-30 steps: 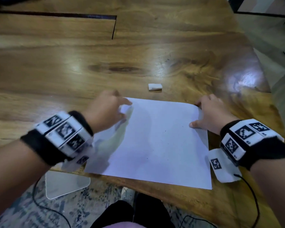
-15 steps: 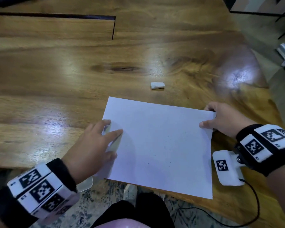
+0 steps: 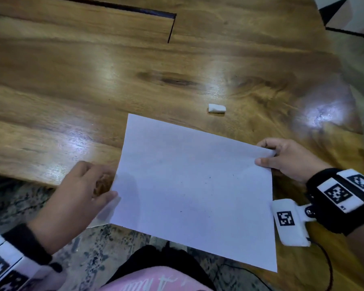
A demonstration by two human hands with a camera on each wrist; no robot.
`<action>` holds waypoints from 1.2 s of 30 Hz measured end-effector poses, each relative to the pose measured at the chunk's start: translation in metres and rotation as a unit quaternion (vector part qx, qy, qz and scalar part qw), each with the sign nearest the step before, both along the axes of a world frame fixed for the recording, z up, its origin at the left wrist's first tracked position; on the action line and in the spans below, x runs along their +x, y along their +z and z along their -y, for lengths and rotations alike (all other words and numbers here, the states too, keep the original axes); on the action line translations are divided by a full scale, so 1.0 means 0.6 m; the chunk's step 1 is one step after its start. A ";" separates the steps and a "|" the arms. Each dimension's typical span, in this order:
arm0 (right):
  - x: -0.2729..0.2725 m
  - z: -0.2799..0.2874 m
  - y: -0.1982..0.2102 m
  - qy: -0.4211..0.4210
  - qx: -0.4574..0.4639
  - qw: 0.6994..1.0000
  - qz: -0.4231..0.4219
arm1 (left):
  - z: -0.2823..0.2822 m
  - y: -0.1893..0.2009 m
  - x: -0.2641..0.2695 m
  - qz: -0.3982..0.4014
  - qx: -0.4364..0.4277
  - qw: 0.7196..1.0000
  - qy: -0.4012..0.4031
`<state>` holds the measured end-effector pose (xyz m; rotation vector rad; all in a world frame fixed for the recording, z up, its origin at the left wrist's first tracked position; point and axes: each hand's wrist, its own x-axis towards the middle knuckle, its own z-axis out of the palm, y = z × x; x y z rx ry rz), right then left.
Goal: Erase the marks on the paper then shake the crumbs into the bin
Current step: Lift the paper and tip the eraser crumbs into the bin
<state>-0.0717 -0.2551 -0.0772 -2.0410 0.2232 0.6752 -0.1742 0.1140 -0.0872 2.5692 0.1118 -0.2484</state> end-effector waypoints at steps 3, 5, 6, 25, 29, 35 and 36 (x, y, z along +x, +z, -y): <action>0.003 -0.013 0.003 0.017 0.041 0.999 -0.017 | -0.016 -0.007 -0.029 -0.033 -0.086 0.992 0.082; 0.005 -0.024 0.005 0.040 0.054 0.997 -0.026 | -0.028 -0.010 -0.042 -0.067 -0.168 0.971 0.156; 0.005 -0.030 0.005 0.055 0.054 0.997 -0.029 | -0.034 -0.013 -0.050 -0.091 -0.222 0.954 0.181; -0.008 -0.299 -0.009 0.269 0.049 0.961 0.044 | -0.156 -0.070 -0.241 -0.085 -0.461 0.810 0.352; -0.036 -0.376 -0.003 0.322 0.070 0.942 0.057 | -0.197 -0.079 -0.290 -0.058 -0.478 0.784 0.392; -0.072 -0.493 -0.013 0.463 -0.003 0.876 0.136 | -0.266 -0.102 -0.368 -0.050 -0.522 0.721 0.453; -0.082 -0.513 -0.021 0.481 -0.013 0.864 0.147 | -0.274 -0.109 -0.382 -0.049 -0.520 0.713 0.468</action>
